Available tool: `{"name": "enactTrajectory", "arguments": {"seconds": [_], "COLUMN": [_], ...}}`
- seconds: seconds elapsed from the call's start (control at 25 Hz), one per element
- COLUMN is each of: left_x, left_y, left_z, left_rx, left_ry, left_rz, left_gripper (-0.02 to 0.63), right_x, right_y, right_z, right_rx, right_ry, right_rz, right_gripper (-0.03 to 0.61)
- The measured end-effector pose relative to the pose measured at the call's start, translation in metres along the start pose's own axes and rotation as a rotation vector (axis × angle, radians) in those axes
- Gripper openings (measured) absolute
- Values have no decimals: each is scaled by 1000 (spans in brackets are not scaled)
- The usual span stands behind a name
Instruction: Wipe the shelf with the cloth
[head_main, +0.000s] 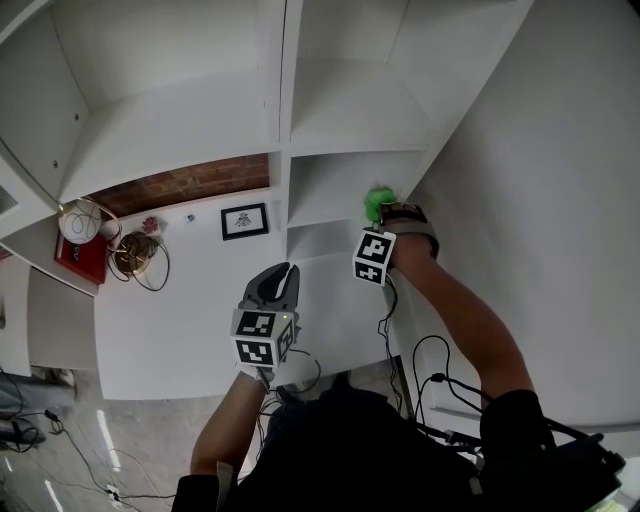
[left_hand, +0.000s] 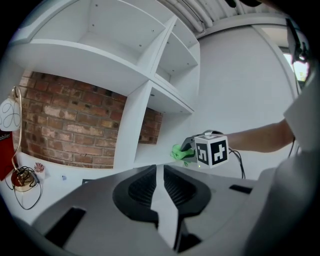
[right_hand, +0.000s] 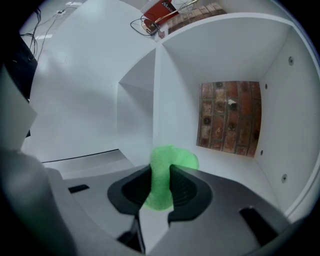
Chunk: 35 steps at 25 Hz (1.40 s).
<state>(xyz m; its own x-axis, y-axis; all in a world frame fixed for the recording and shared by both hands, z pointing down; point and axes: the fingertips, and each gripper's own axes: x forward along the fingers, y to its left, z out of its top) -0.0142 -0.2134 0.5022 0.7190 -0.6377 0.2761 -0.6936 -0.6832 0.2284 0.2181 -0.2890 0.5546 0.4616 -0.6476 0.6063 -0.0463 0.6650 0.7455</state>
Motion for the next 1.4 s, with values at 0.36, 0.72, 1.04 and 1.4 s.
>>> {"name": "enactTrajectory", "arguments": {"seconds": [0.36,0.72,1.04,1.4], "left_x": [14,24,30,24], "left_y": [-17,-36,-50,-43], "left_z": [-1,-3,-6,-4], "left_rx": [16,26,29,21], "left_ry": [16,28,31,25], "left_rz": [-36,-72,-92,-56], "left_gripper": [46,46,46,46], "right_x": [-8,-12,-18,-68], "right_y": [12,29,38,20], "right_z": [-11,-32,-47,6], "right_rx": [22,35,66,506], "right_ry": [-26,-12,-14,-424], "right_rz": [1,23,27,164], "right_gripper": [89,90,91,91]}}
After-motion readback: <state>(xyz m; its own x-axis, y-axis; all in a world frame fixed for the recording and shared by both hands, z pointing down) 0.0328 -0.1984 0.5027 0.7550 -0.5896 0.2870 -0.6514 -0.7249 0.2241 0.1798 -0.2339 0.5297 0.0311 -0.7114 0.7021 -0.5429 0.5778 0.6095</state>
